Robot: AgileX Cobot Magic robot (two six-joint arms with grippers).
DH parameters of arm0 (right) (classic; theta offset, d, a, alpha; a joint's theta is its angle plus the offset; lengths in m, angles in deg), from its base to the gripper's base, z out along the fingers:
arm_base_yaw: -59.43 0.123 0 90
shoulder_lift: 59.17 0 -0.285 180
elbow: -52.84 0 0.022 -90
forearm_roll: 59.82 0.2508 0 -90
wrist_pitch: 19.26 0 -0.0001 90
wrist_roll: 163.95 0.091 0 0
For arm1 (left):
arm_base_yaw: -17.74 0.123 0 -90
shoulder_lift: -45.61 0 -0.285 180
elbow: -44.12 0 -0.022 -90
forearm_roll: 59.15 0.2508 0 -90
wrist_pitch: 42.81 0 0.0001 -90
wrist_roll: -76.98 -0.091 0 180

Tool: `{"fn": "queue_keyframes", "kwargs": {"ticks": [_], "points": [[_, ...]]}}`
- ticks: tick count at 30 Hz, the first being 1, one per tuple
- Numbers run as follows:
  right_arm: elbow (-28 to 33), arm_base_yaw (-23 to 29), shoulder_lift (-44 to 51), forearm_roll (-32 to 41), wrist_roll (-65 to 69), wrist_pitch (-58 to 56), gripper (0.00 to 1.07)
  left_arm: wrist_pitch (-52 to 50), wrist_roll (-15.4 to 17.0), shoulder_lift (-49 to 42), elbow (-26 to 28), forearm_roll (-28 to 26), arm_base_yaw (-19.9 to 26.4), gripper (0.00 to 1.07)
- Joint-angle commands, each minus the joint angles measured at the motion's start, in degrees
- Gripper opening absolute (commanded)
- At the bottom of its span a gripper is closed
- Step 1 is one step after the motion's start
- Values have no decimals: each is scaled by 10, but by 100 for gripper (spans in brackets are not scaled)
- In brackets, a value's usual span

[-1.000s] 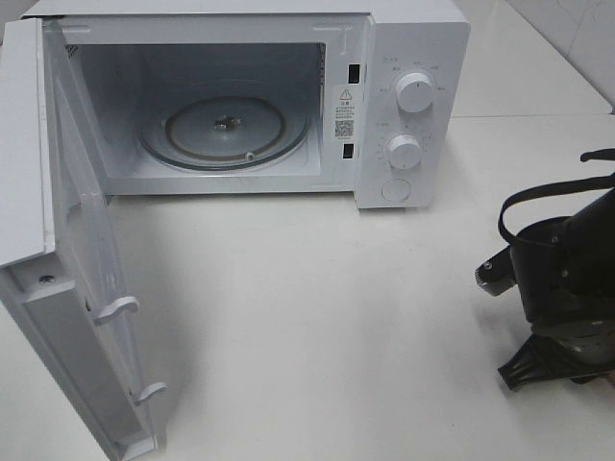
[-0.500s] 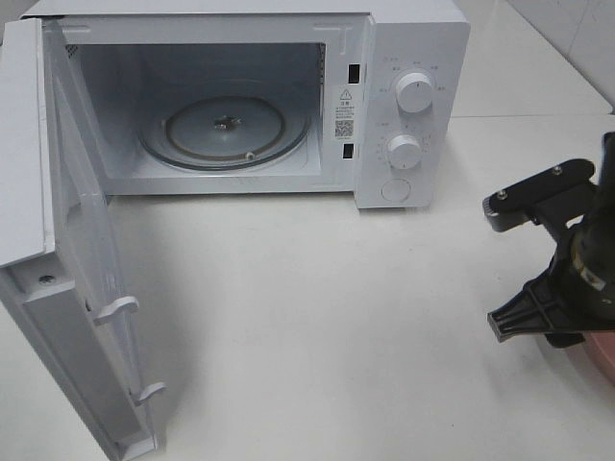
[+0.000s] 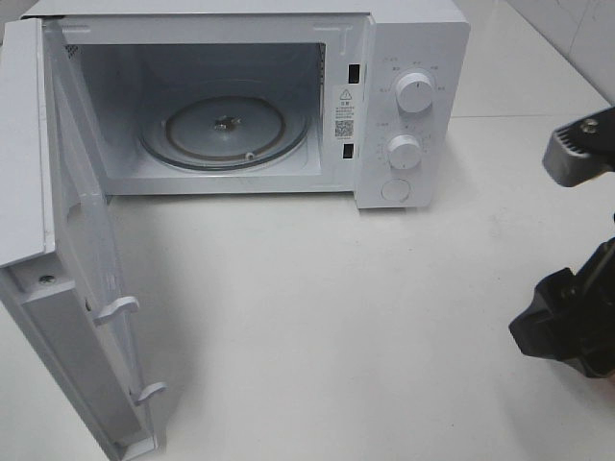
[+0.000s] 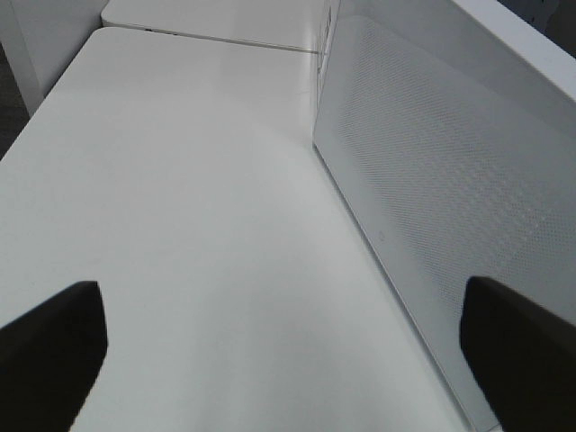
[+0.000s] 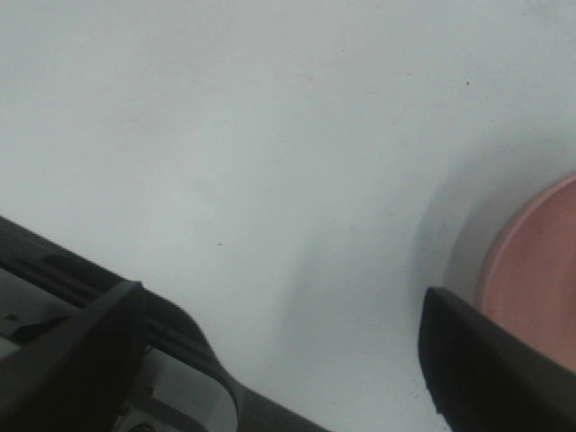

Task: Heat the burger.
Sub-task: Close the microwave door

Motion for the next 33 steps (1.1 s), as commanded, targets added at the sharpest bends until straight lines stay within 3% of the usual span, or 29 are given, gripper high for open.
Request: {"fn": "queue_keyframes", "kwargs": {"ticks": [1,11,28,33], "points": [[-1,-2,34,26,-25,-24,80,0,2,-2,-2,-5,2,100],[-1,-2,173,26,-25,-117,77,0,2,-2,-2,-5,2,100],[19,-5,313,21,-23,-184,77,0,2,-2,-2,-5,2,100],[44,-61,367,22,-34,-184,77,0,2,-2,-2,-5,2,100]]}}
